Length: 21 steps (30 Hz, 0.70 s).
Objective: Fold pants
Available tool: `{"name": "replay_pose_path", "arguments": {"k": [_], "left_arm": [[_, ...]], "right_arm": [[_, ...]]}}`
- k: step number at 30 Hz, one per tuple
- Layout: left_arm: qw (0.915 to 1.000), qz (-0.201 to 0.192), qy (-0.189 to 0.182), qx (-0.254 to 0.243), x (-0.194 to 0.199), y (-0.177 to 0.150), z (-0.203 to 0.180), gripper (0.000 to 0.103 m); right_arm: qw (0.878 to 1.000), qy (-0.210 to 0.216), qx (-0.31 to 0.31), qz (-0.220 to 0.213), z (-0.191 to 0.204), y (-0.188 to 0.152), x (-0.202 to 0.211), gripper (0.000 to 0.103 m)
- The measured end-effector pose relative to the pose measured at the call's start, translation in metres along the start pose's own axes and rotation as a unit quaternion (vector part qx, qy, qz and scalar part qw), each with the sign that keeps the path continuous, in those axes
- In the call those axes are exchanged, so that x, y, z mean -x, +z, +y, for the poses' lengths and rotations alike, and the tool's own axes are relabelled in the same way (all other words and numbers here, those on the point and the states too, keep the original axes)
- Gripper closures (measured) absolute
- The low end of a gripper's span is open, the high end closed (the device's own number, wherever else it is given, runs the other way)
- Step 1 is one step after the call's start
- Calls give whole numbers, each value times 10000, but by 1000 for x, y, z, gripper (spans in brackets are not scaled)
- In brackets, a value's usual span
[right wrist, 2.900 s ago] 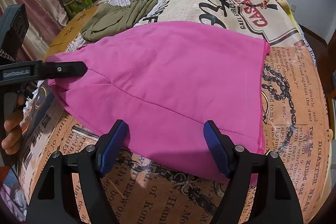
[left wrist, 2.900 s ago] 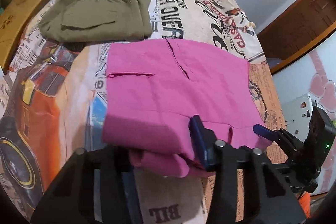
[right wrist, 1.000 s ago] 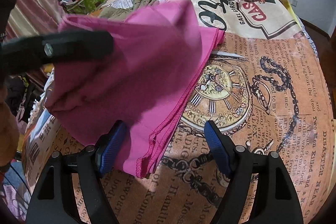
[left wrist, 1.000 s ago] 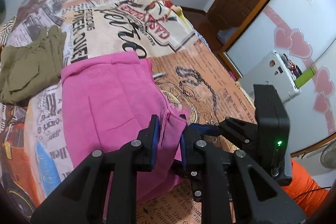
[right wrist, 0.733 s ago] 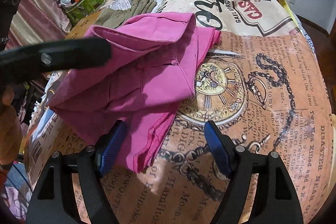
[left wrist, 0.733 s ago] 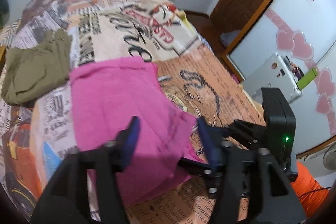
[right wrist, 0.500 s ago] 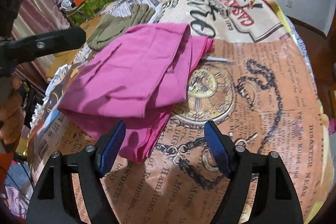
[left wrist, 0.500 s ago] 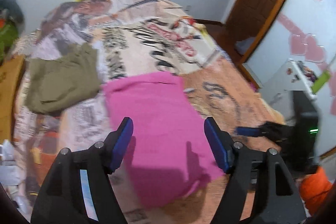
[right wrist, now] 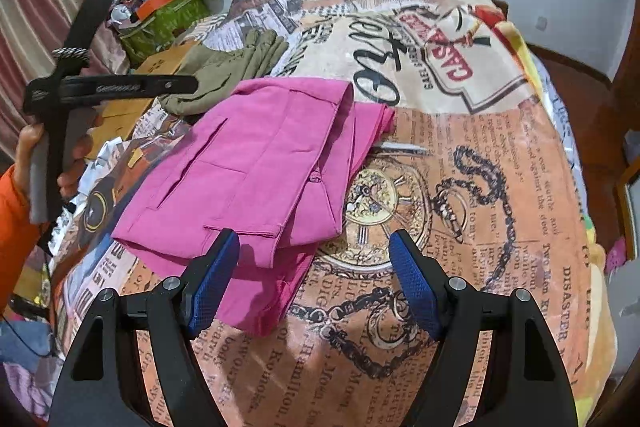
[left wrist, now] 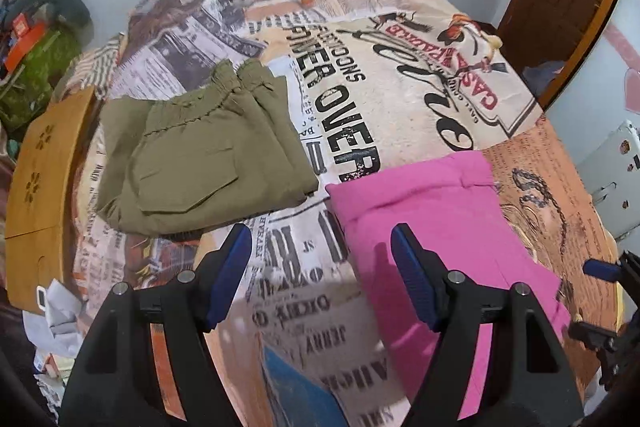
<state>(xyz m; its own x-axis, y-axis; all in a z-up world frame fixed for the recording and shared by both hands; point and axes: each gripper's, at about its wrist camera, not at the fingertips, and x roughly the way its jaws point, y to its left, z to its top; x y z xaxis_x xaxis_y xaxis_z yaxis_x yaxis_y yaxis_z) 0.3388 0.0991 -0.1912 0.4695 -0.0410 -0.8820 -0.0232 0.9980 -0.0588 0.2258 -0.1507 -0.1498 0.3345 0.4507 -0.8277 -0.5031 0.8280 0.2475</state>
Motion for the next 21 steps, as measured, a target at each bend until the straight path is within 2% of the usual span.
{"name": "replay_pose_path", "arguments": {"k": [4, 7, 9, 15, 18, 21], "left_arm": [[9994, 277, -215, -65, -22, 7, -5, 31], [9987, 384, -229, -250, -36, 10, -14, 29], [9985, 380, -152, -362, -44, 13, -19, 23], [9972, 522, 97, -534, -68, 18, -22, 14], [9929, 632, 368, -943, -83, 9, -31, 13], [9922, 604, 504, -972, -85, 2, -33, 12]], "right_arm": [[9999, -88, -20, 101, -1, 1, -1, 29], [9997, -105, -73, 187, -2, 3, -3, 29], [9997, -133, -96, 207, -1, 4, -2, 29], [9993, -112, -181, 298, 3, 5, -1, 29], [9990, -52, -263, 358, 6, 4, -4, 29], [9986, -39, -347, 393, 10, 0, -5, 29]]}}
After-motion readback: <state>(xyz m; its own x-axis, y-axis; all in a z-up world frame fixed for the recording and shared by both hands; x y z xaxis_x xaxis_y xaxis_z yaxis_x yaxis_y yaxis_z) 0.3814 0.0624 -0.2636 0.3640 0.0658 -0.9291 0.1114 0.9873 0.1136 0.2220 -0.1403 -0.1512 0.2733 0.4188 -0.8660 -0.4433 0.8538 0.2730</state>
